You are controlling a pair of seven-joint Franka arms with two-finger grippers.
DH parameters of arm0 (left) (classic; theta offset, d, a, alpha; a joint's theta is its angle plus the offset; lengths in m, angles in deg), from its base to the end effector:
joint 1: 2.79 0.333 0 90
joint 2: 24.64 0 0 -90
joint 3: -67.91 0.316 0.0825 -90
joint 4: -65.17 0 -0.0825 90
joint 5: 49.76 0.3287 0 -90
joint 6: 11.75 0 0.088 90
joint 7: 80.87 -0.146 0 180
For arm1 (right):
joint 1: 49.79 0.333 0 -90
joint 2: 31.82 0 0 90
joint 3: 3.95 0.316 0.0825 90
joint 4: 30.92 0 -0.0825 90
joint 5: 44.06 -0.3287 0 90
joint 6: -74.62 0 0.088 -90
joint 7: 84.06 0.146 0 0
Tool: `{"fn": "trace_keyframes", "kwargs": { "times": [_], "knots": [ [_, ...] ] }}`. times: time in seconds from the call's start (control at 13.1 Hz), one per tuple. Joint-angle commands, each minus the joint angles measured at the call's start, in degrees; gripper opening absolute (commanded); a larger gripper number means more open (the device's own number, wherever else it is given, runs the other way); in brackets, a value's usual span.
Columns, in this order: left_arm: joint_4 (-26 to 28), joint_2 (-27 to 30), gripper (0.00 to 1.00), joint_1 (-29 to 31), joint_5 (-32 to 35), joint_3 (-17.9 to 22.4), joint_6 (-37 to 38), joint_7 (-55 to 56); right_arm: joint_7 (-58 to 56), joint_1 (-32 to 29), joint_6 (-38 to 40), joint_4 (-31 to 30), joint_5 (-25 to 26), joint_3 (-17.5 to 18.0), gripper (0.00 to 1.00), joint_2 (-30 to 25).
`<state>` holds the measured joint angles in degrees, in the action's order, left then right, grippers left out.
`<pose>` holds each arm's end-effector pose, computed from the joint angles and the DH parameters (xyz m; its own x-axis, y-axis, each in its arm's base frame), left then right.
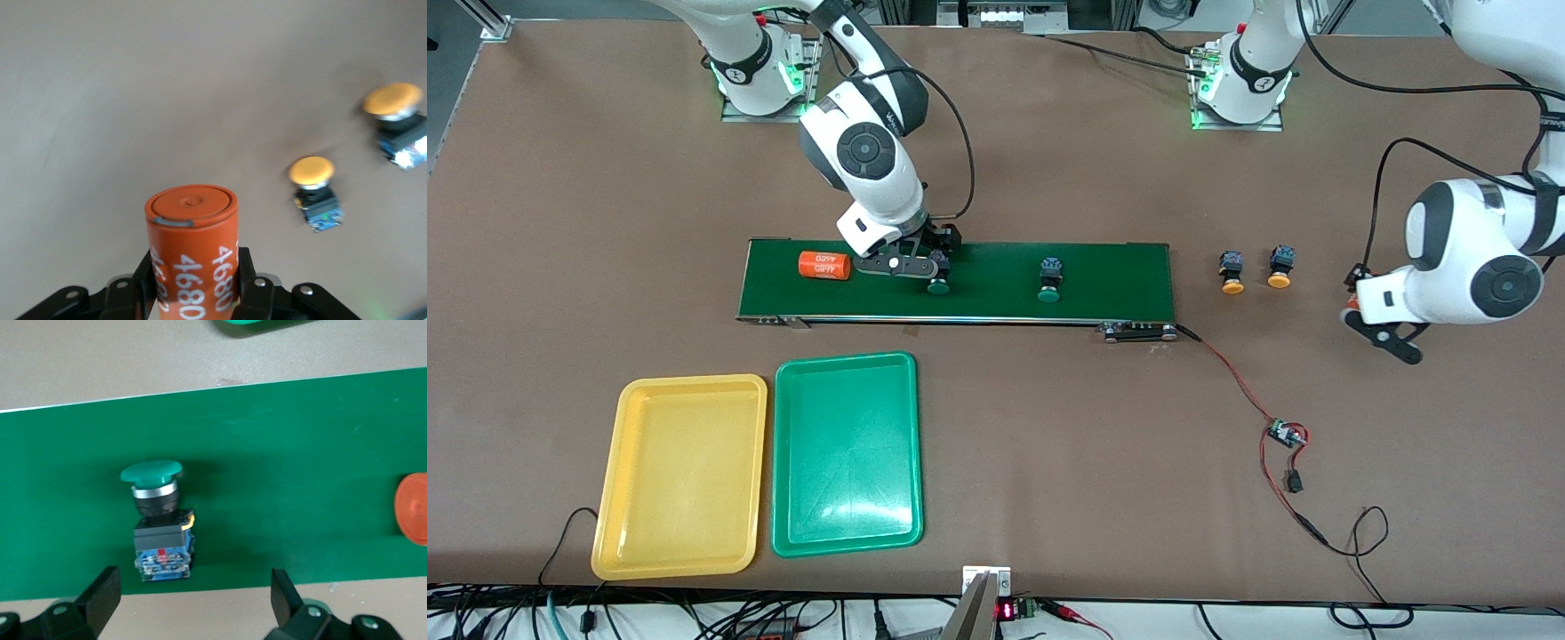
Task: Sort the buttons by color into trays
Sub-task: 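Carry the battery to the belt while the right gripper grasps a green button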
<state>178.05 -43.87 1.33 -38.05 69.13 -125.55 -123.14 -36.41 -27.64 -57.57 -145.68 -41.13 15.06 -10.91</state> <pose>0.5161 0.0680 0.2804 0.6701 -0.6581 -0.3433 -0.6708 -0.7350 0.0993 0.4257 0.3618 0.2805 0.9919 -0.0945 -0.0852 -0.0970 -0.9950 -0.0252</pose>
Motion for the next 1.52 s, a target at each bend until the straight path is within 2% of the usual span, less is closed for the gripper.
{"fn": "trace_keyframes", "kwargs": {
  "times": [0.0,0.15,0.38,0.46,0.61,0.69,0.84,0.91,1.14,1.45],
  "knots": [
    [-0.2,0.7,0.09,0.5,0.7,-4.9,1.0,-9.4,1.2,0.6,-1.0,1.3,3.7,-0.2,1.00,2.0],
    [-0.2,0.5,0.09,0.5,-0.1,-10.1,0.6,-13.3,1.0,0.7,-1.8,1.3,5.7,-0.2,1.00,2.8],
    [-0.2,0.4,0.09,0.5,-8.2,-16.5,-1.1,-18.3,1.0,0.8,-3.3,1.3,6.7,-0.8,1.00,4.6],
    [-0.2,0.3,0.09,0.5,-9.8,-18.8,-3.3,-20.5,1.0,0.7,-3.6,1.3,6.7,-0.8,0.97,5.0],
    [-0.1,-0.2,0.06,-0.6,-9.9,-22.5,-5.7,-21.0,1.0,0.8,-3.7,1.3,8.4,-1.2,0.73,5.2],
    [-0.1,-0.5,0.06,-1.0,-9.9,-24.3,-7.4,-20.5,1.0,0.8,-3.6,1.3,8.8,-1.3,0.56,5.2],
    [0.2,-2.6,0.05,-3.2,-9.9,-25.4,-11.5,-20.1,1.1,0.8,-3.6,1.3,8.8,-2.2,0.29,5.1],
    [0.4,-3.6,0.05,-3.6,-9.8,-25.4,-13.0,-20.1,1.3,0.8,-3.6,1.3,8.7,-2.4,0.19,5.1],
    [0.7,-4.8,0.04,-6.0,-9.2,-26.0,-13.4,-16.7,0.7,0.7,-3.6,1.6,8.6,-3.9,0.15,4.3],
    [0.9,-5.5,0.04,-7.3,-8.9,-26.4,-13.4,-15.7,-1.2,0.6,-1.1,7.7,8.8,-7.7,0.15,3.1]
  ]
}}
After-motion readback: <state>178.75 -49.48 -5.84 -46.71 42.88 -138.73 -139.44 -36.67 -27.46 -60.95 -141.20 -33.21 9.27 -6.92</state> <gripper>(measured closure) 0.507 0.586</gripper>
